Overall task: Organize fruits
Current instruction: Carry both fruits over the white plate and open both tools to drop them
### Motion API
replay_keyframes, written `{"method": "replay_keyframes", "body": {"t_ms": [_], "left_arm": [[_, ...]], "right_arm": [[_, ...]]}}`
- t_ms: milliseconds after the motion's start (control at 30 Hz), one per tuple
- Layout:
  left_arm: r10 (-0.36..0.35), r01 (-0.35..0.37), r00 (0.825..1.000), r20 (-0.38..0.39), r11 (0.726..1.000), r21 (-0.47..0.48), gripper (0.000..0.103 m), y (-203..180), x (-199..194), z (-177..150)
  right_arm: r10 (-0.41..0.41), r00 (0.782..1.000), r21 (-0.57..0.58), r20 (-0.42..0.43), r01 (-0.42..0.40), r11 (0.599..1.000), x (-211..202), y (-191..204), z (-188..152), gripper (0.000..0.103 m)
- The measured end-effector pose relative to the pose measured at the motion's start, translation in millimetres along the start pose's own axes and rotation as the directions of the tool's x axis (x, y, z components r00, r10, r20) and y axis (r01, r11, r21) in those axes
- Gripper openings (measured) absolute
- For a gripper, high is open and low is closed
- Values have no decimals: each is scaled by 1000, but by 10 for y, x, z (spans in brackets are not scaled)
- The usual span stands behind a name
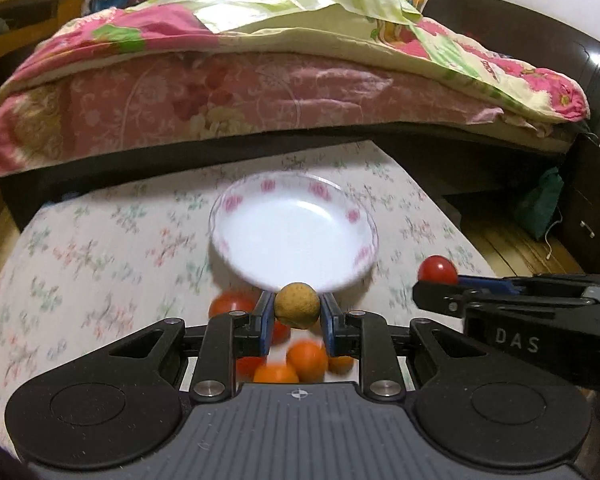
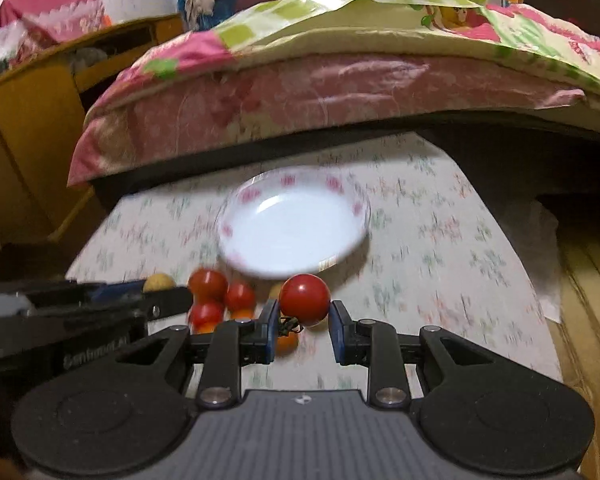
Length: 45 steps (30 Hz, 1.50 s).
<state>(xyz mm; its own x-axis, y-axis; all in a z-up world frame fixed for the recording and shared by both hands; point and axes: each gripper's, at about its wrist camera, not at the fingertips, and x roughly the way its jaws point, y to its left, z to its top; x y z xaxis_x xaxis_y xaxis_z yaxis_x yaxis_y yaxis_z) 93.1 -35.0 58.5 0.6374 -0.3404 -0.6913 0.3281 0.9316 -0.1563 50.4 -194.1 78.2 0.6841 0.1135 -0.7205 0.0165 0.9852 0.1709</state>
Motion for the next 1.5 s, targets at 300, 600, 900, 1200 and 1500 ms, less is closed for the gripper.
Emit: {"method": "replay_keyframes", "body": {"t_ms": [300, 600, 900, 1200, 1500], "left_arm": [[37, -37, 999, -26, 999, 15, 31, 39, 551, 267], [64, -63, 996, -55, 998, 13, 31, 159, 772, 265], [76, -75, 995, -56, 997, 29, 31, 161, 827, 259], [106, -103, 993, -45, 993, 49, 39, 142, 786, 258], [136, -134, 990, -27, 989, 62, 44, 151, 684, 247]], "right_arm": [[54, 998, 47, -31, -53, 997, 702, -267, 398, 26], [35, 999, -45, -40, -37, 998, 1055, -146, 430, 26], [27, 999, -52, -46, -29, 998, 1189, -145, 430, 27], [29, 999, -43, -30, -31, 999, 1169, -154, 453, 27], [33, 999, -34, 1, -33, 999, 1086, -144, 488, 31]]}}
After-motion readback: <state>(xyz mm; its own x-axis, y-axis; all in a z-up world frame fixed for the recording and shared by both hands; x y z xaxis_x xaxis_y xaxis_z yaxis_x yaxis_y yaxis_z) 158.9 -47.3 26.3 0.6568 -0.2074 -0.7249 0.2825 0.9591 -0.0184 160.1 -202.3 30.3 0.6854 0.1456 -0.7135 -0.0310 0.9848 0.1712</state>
